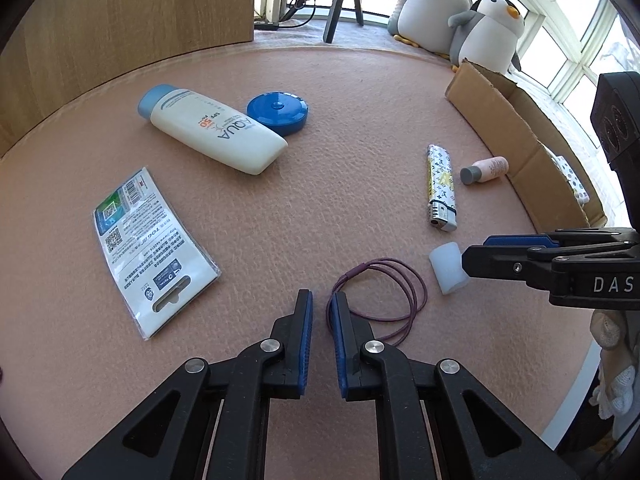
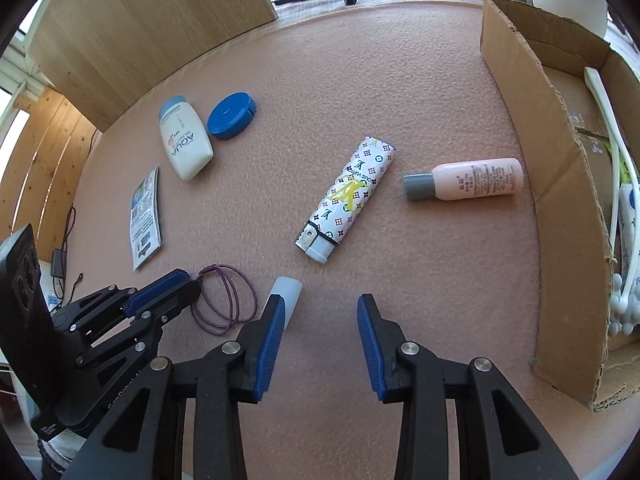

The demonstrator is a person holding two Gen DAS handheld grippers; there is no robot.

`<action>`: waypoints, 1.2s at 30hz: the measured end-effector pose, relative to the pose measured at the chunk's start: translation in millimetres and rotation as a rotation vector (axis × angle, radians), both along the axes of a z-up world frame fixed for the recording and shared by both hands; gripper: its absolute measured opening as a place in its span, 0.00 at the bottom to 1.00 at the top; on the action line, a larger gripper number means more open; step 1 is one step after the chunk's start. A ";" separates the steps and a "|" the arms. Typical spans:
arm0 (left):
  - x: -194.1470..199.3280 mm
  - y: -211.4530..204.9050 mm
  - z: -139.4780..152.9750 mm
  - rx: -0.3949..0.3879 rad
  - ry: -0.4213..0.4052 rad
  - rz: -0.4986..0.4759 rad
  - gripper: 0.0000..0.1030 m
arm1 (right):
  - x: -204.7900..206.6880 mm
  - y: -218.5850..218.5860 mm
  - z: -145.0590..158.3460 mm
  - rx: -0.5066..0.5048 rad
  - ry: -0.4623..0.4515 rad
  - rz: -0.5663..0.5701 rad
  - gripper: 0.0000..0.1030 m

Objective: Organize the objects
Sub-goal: 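Grasp the purple hair tie with the left tool while the right tool grasps the white cap, then carry the hair tie and white cap over the box with both tools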

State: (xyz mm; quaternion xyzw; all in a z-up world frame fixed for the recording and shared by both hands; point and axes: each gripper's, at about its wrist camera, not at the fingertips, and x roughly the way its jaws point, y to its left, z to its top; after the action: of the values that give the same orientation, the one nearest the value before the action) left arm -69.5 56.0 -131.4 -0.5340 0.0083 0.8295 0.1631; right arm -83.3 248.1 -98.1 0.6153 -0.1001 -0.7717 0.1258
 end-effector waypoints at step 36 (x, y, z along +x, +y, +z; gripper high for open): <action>-1.0 3.6 19.3 0.030 0.019 0.005 0.02 | 18.2 -23.2 11.4 0.075 0.120 0.121 0.11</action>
State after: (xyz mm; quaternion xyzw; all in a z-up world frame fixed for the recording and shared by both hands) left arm -70.5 59.6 -112.1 -0.5236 -0.0038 0.8350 0.1690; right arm -65.0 224.9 -86.7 0.5769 -0.0261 -0.8015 0.1550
